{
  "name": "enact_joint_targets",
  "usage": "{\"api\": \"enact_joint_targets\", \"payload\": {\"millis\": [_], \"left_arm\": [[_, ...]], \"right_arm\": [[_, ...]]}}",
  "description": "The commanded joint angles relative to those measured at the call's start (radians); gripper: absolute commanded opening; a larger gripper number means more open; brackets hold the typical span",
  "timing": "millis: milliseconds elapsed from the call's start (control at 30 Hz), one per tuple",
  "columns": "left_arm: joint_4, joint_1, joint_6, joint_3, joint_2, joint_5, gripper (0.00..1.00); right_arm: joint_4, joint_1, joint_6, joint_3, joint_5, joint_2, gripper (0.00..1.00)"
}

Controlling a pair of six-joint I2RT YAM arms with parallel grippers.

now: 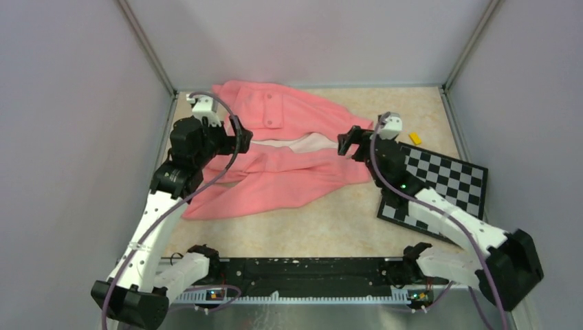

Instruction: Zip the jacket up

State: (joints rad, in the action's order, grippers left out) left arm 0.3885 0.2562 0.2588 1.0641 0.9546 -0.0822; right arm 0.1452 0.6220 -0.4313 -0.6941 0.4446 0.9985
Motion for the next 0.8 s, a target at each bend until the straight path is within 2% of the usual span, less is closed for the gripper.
{"api": "enact_joint_targets", "payload": {"millis": [0, 100, 333, 433, 600, 767], "left_arm": [[0.044, -0.048, 0.0, 0.008, 0.063, 0.021, 0.99], [0.065, -0.087, 0.019, 0.036, 0.139, 0.029, 0.99], [0.033, -0.239, 0.117, 0.107, 0.339, -0.059, 0.99], [0.016, -0.327, 0.149, 0.144, 0.424, -0.06, 0.99], [-0.043, -0.367, 0.178, 0.185, 0.576, -0.118, 0.99], [-0.051, -0.368, 0.146, 0.229, 0.694, -0.195, 0.99]], "right_arm": [[0.269, -0.005, -0.103, -0.103, -0.201, 0.28, 0.9], [0.299, 0.014, -0.138, -0.254, -0.324, 0.496, 0.81], [0.326, 0.104, -0.158, -0.625, -0.42, 0.89, 0.75], [0.339, 0.138, -0.168, -0.734, -0.474, 1.012, 0.71], [0.332, 0.212, -0.116, -0.858, -0.548, 1.184, 0.57], [0.151, 0.235, -0.136, -0.974, -0.585, 1.293, 0.46]]}}
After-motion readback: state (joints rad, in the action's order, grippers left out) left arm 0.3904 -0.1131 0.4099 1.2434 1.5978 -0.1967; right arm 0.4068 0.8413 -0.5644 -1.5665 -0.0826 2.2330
